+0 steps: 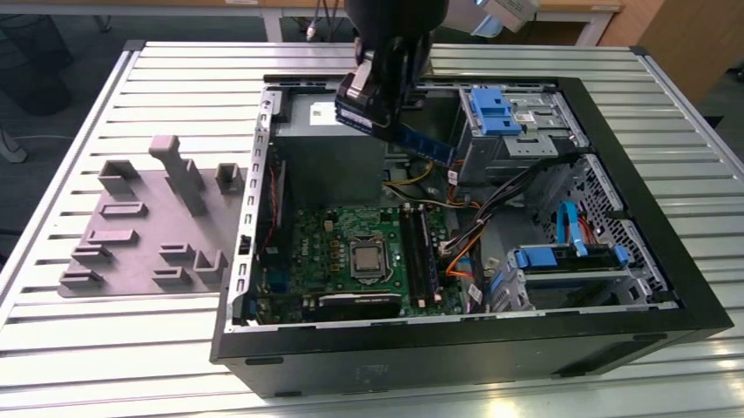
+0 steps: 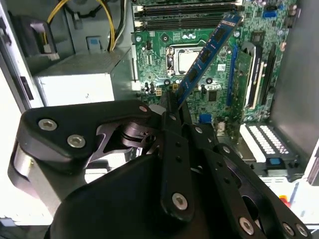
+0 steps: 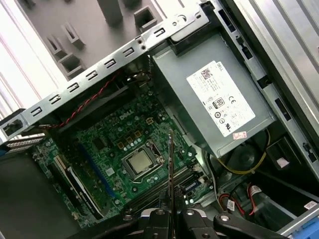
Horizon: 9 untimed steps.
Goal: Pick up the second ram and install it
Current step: 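Insert the second ram into the second slot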
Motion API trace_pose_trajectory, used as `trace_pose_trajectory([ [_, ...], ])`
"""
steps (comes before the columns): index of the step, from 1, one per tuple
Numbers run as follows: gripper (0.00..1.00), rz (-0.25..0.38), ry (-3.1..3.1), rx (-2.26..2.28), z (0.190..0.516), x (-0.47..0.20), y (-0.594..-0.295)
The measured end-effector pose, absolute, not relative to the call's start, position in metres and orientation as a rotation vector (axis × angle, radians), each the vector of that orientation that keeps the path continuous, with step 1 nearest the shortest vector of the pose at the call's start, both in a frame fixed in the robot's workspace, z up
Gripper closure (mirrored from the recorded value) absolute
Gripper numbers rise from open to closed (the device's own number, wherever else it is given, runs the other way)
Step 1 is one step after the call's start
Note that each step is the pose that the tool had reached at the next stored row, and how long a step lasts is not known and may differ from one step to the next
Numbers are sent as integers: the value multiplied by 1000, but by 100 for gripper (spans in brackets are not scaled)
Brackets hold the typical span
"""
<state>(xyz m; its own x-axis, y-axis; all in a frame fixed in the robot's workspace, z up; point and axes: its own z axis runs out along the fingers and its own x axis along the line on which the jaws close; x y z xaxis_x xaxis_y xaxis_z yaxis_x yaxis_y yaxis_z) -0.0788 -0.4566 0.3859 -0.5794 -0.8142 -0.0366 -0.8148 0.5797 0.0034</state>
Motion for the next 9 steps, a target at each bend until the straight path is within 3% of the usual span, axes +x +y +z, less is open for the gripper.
trace_pose_trajectory([
  [9, 86, 28, 2827, -1294, 385, -79, -457],
])
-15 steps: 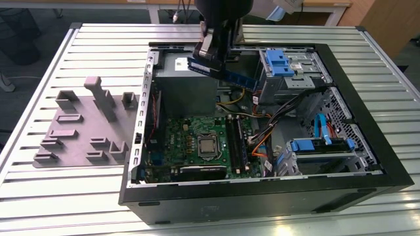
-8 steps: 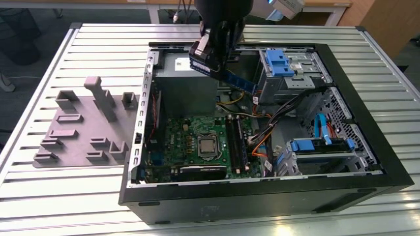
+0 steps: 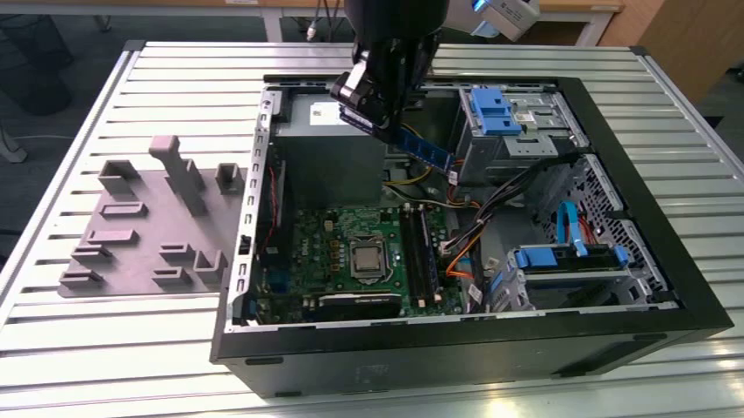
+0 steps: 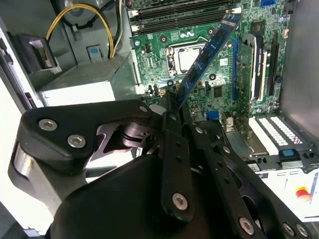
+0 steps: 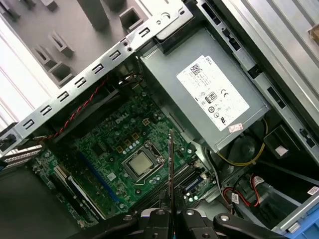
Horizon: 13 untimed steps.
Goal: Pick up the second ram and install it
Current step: 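Insert the second ram into the second slot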
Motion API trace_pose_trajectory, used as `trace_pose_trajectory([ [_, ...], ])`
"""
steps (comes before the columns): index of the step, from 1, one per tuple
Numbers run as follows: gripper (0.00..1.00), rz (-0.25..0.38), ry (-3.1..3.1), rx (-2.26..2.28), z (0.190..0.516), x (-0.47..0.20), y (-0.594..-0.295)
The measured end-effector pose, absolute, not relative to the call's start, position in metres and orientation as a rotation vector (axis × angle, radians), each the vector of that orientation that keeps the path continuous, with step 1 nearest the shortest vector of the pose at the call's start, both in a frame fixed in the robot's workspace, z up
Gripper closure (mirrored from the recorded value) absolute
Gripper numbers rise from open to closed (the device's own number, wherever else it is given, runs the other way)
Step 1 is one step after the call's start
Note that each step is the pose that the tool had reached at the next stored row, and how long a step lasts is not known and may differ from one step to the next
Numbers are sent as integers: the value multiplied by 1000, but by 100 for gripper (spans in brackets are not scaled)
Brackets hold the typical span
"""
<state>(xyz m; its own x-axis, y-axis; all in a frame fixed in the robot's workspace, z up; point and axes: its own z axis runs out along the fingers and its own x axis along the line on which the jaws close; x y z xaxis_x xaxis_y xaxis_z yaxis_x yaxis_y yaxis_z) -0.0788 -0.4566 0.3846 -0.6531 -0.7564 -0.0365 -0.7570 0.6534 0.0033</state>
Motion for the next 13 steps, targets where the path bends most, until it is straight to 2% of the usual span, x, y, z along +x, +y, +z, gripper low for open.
trace_pose_trajectory([
  [13, 86, 27, 2864, -1209, 384, -79, -457],
])
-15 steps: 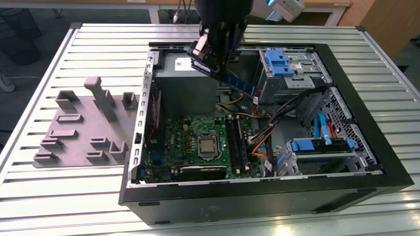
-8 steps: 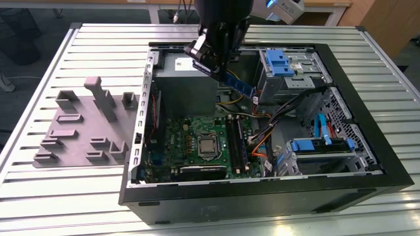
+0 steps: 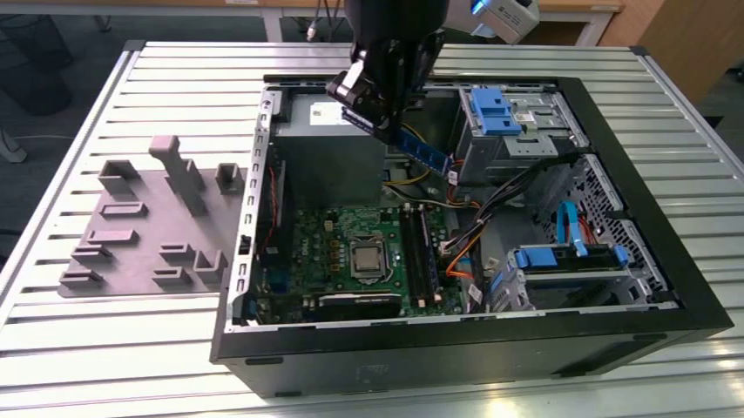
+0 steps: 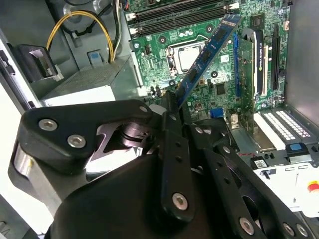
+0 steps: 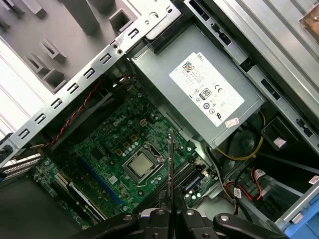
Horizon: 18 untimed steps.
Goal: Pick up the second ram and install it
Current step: 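Insert the second ram into the second slot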
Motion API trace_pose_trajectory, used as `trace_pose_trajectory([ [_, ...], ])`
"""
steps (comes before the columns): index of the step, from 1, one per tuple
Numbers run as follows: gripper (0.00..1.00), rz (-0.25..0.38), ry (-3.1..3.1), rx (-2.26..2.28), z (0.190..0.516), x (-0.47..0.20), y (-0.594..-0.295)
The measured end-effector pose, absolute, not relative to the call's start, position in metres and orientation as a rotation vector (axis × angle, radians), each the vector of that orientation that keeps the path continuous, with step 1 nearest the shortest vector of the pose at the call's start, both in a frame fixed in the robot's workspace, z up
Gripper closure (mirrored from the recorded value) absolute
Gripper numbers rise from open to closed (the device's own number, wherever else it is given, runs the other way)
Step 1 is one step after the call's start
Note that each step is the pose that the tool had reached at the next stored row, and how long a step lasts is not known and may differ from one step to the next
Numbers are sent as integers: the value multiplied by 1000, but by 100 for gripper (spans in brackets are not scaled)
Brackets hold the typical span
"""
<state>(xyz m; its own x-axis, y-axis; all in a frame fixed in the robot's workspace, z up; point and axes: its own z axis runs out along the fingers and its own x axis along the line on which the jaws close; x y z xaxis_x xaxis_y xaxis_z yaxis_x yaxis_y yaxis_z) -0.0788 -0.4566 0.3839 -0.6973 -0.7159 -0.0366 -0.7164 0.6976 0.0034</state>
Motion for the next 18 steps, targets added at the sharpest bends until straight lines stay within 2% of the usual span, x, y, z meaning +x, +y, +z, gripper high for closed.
trace_pose_trajectory([
  [7, 86, 26, 2877, -1179, 384, -79, -457],
  [18, 86, 20, 2976, -895, 381, -79, -457],
])
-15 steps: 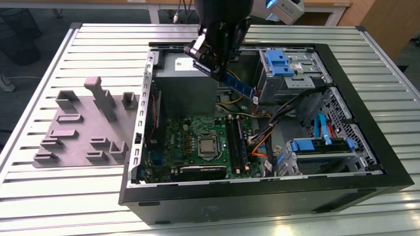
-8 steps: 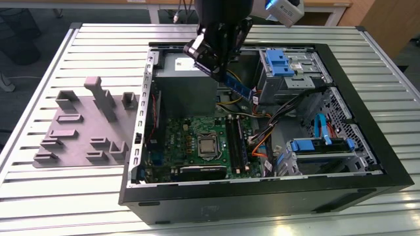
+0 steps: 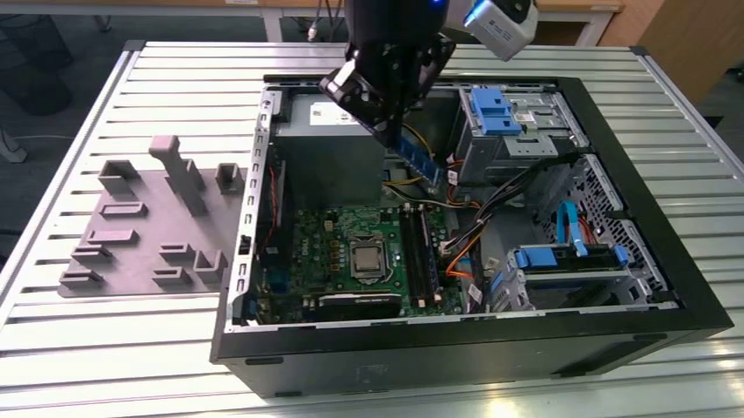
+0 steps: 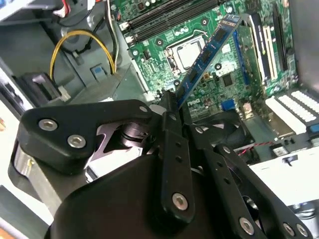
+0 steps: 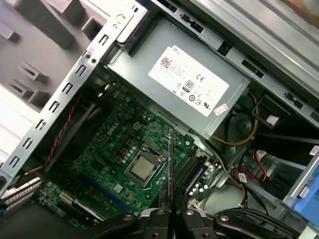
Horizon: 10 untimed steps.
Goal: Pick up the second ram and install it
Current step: 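Insert the second ram into the second slot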
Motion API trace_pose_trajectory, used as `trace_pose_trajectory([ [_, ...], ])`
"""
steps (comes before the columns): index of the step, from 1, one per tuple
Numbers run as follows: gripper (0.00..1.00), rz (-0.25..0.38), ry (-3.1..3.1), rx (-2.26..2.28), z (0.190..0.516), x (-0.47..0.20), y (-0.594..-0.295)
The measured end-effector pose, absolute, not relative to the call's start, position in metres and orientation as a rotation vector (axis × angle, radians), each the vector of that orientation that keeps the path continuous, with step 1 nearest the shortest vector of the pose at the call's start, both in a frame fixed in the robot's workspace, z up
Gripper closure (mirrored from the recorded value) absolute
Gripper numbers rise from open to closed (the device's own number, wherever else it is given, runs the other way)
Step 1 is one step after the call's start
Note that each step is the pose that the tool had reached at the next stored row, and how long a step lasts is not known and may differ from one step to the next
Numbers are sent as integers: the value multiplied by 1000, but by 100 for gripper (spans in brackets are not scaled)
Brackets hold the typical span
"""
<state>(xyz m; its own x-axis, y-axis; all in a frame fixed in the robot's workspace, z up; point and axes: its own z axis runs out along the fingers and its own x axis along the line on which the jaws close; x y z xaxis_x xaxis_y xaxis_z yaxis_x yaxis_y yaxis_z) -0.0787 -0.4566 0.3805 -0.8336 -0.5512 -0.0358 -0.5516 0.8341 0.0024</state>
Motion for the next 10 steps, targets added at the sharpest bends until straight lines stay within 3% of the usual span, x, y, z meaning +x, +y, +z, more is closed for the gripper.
trace_pose_trajectory([
  [10, 86, 13, 3045, -620, 377, -79, -457],
])
